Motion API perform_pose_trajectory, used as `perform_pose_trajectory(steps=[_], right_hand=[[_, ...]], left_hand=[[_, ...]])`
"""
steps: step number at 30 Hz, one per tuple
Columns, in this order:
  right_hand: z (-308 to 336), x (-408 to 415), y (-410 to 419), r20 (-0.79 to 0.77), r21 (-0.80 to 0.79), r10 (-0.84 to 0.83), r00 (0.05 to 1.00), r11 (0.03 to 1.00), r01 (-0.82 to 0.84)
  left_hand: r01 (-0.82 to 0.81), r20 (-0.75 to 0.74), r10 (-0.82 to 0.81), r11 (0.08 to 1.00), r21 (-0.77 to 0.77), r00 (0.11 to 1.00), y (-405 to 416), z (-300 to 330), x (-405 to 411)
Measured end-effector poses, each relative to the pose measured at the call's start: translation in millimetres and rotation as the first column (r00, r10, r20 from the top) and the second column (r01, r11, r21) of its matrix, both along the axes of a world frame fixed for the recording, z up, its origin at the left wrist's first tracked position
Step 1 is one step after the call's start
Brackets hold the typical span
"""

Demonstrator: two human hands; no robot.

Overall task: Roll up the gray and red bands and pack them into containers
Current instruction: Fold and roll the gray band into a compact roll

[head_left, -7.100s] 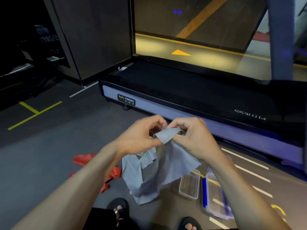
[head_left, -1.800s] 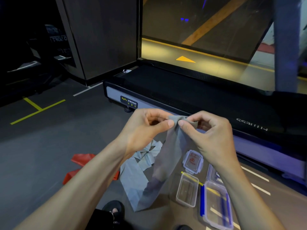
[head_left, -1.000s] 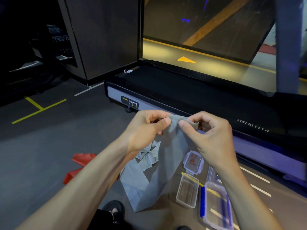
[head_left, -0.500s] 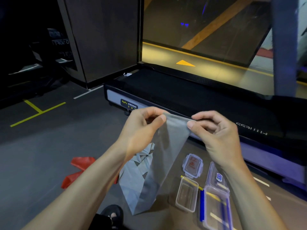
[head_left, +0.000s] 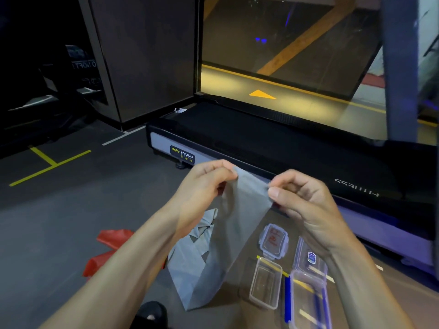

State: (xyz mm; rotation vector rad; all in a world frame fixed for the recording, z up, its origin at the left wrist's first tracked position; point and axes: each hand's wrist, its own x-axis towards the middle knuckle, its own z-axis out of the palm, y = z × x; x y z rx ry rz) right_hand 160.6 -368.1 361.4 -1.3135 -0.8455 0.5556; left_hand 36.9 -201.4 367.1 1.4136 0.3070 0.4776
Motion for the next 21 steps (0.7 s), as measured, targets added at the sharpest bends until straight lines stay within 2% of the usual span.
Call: perform_pose_trajectory(steps=[3, 5, 9, 18, 21], right_hand=[[3, -2, -1, -0.12, 0.098, 0.217, 0.969, 0.974, -0.206], [4, -3, 1, -0.139, 0.12, 0.216, 0.966, 0.972, -0.2], [4, -8, 7, -0.064, 0.097, 0.158, 0.985, 0.984, -0.152], [1, -6, -3, 0.074, 0.0, 0.247, 0.966, 0.969, -0.247], [1, -7, -3, 0.05, -0.021, 0.305, 0.951, 0.952, -0.304]], left_hand=[[0.135, -0.014, -0.134, 0.989, 0.054, 0.991, -5, 2, -1], [0.224, -0.041, -0.221, 0.97, 0.096, 0.975, -6, 4, -4], [0.307, -0.068, -0.3, 0.942, 0.136, 0.952, -7, 8, -8], [0.413, -0.182, -0.378, 0.881, 0.232, 0.908, -6, 11, -18], [0.44, -0.211, -0.396, 0.866, 0.237, 0.894, -6, 9, -19]])
